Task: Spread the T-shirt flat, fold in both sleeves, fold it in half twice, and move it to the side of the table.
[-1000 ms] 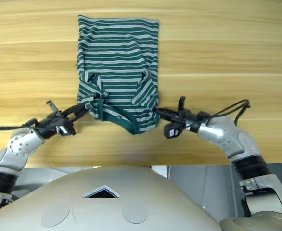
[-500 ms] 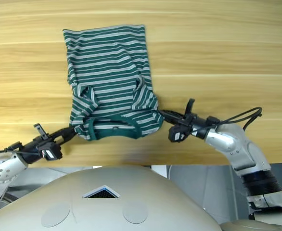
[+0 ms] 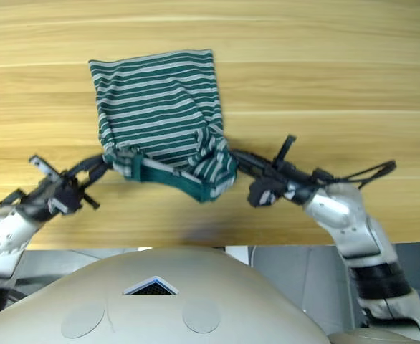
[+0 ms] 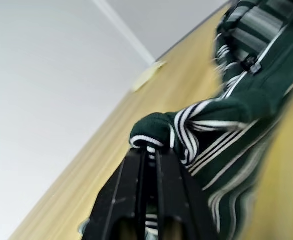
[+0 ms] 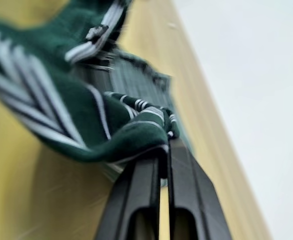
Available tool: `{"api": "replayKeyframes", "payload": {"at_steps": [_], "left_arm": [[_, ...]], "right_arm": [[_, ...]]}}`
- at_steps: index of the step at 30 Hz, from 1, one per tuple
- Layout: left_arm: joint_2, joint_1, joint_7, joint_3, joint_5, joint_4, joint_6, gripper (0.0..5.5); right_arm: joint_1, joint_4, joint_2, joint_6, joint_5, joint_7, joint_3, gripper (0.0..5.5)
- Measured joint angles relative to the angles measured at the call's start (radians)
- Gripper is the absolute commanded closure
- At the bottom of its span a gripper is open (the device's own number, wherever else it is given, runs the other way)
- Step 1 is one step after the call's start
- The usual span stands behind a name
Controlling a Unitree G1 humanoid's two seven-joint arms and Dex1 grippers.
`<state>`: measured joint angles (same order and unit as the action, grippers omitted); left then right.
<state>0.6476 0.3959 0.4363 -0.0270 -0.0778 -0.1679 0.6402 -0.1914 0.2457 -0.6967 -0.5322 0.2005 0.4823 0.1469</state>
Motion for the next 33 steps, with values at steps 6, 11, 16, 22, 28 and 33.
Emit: {"api": "replayKeyframes", "payload": {"at_steps": [6, 11, 16, 22, 28, 33], "left_arm": [[-0.116, -0.233, -0.076, -0.032, -0.085, 0.233, -0.094, 5.40], [-0.180, -0.411, -0.152, -0.039, -0.124, 0.435, -0.120, 5.40], [-0.239, -0.568, -0.241, -0.042, -0.143, 0.676, -0.094, 5.40], [-0.288, -0.743, -0.325, -0.045, -0.169, 0.923, -0.054, 5.40], [-0.302, -0.794, -0.370, -0.063, -0.192, 1.061, -0.049, 5.40], [-0.308, -0.794, -0.371, -0.063, -0.190, 1.075, -0.030, 5.40]], "right_arm": [[0.269, -0.253, 0.170, 0.052, 0.080, -0.095, 0.043, 5.48], [0.477, -0.579, 0.268, 0.032, 0.165, -0.223, 0.070, 5.48], [0.674, -0.979, 0.345, -0.003, 0.266, -0.390, 0.129, 5.48], [0.834, -1.296, 0.418, -0.036, 0.334, -0.534, 0.182, 5.48], [0.911, -1.442, 0.456, -0.033, 0.361, -0.603, 0.215, 5.48], [0.955, -1.472, 0.494, -0.032, 0.367, -0.629, 0.216, 5.48]]}}
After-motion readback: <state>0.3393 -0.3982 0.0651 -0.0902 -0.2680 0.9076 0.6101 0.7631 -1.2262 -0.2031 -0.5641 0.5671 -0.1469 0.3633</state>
